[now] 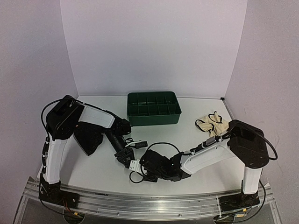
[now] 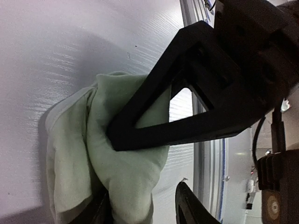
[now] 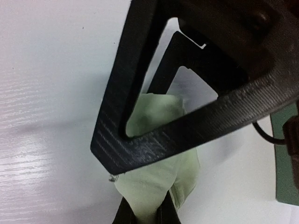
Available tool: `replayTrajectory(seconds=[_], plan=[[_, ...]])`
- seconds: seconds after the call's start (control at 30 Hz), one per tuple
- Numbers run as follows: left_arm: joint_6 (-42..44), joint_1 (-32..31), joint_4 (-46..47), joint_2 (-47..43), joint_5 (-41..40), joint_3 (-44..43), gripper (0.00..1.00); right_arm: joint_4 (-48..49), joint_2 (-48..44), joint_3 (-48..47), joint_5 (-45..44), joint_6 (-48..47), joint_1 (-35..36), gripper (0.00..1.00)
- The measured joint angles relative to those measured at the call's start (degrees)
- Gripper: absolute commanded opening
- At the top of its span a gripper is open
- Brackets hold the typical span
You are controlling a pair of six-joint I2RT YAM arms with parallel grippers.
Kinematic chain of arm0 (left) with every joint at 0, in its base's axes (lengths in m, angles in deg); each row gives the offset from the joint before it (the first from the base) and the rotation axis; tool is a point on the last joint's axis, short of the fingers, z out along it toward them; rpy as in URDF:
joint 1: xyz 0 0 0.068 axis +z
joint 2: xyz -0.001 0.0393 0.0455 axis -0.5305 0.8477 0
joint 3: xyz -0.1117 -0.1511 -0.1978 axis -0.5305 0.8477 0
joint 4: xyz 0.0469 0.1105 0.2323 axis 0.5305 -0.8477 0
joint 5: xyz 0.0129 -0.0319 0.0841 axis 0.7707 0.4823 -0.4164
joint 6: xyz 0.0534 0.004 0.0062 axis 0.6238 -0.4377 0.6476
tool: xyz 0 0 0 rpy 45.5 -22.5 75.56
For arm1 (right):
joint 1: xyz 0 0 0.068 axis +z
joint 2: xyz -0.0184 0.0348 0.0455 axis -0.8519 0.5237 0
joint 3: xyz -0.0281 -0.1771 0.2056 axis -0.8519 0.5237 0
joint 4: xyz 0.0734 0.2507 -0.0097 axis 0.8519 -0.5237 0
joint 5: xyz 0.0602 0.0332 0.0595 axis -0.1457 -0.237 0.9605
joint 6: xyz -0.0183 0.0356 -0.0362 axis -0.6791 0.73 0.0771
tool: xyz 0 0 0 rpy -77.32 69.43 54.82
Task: Roll the underwear
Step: Roll the underwear to the center of the board.
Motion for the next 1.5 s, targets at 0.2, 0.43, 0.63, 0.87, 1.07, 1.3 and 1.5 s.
replayTrajectory(seconds=[0.2,0.43,0.63,0.87,1.07,1.3,1.5], plan=[[7.1,2.8,7.2,-7.5,-4.6,5.7,0.61,-2.5,-2.9,1.7,9.5,13.6,-2.6,0.0],[27.0,4.7,13.3,-20.5,-9.5,15.4,0.62,-1.6,-3.9,3.2,24.5,29.4,-8.3,0.0],[34.9,-1.7,25.3,-24.1,-14.8,21.4,0.66,2.1,-2.7,4.4,37.9,39.9,-14.1,0.0],[35.4,-6.9,33.4,-22.1,-19.6,22.1,0.67,4.9,-0.1,4.0,48.4,45.9,-17.6,0.0],[33.8,-7.1,36.1,-17.9,-23.2,21.1,0.59,6.1,1.9,3.0,53.2,47.8,-18.5,0.0],[31.2,-8.5,34.5,-16.0,-24.9,18.9,0.02,5.9,2.3,2.4,54.7,48.1,-19.0,0.08],[27.5,-8.6,32.5,-15.8,-25.5,17.4,0.0,5.2,-0.6,4.3,49.6,46.0,-18.9,0.47]])
